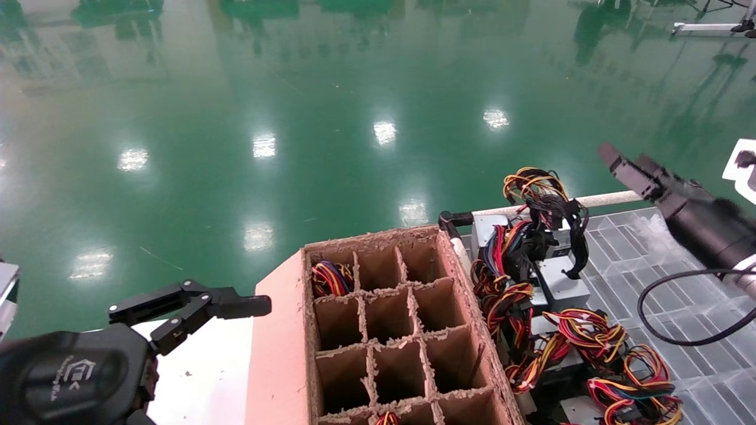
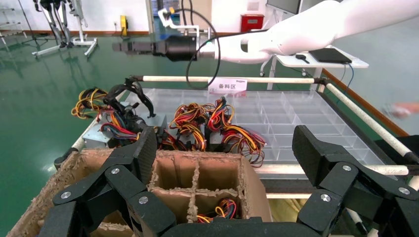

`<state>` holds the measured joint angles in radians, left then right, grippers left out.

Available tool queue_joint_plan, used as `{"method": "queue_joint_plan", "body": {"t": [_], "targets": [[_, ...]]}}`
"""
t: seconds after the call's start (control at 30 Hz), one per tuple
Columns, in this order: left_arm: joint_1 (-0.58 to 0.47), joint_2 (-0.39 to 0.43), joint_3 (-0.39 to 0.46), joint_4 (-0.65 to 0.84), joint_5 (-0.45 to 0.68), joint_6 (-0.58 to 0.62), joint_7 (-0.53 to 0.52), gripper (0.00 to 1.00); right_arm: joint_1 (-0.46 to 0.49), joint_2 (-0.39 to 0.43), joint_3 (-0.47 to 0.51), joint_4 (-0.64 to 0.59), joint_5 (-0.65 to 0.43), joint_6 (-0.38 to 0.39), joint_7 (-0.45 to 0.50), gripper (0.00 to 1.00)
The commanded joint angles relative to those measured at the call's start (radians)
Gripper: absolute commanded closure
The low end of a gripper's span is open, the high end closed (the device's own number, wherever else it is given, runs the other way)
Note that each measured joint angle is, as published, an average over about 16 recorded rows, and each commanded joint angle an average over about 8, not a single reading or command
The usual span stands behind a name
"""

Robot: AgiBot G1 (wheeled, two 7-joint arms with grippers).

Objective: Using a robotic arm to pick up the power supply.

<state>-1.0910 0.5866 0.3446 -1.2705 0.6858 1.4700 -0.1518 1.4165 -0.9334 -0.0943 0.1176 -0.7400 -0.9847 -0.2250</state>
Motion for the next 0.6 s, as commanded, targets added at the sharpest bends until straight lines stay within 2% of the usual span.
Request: {"method": "queue_joint_plan", "body": {"t": [0.03, 0.6], "targets": [[0.0, 0.0, 0.0, 0.0, 0.0, 0.0, 0.0, 0.0, -0.012, 0.012, -0.007, 0.042, 0.0, -0.019, 0.015, 0.0], [0.0, 0.0, 0.0, 0.0, 0.0, 0.0, 0.0, 0.0, -0.121, 0.114, -0.065, 0.411, 0.003, -0.18, 0.145, 0.0]]}}
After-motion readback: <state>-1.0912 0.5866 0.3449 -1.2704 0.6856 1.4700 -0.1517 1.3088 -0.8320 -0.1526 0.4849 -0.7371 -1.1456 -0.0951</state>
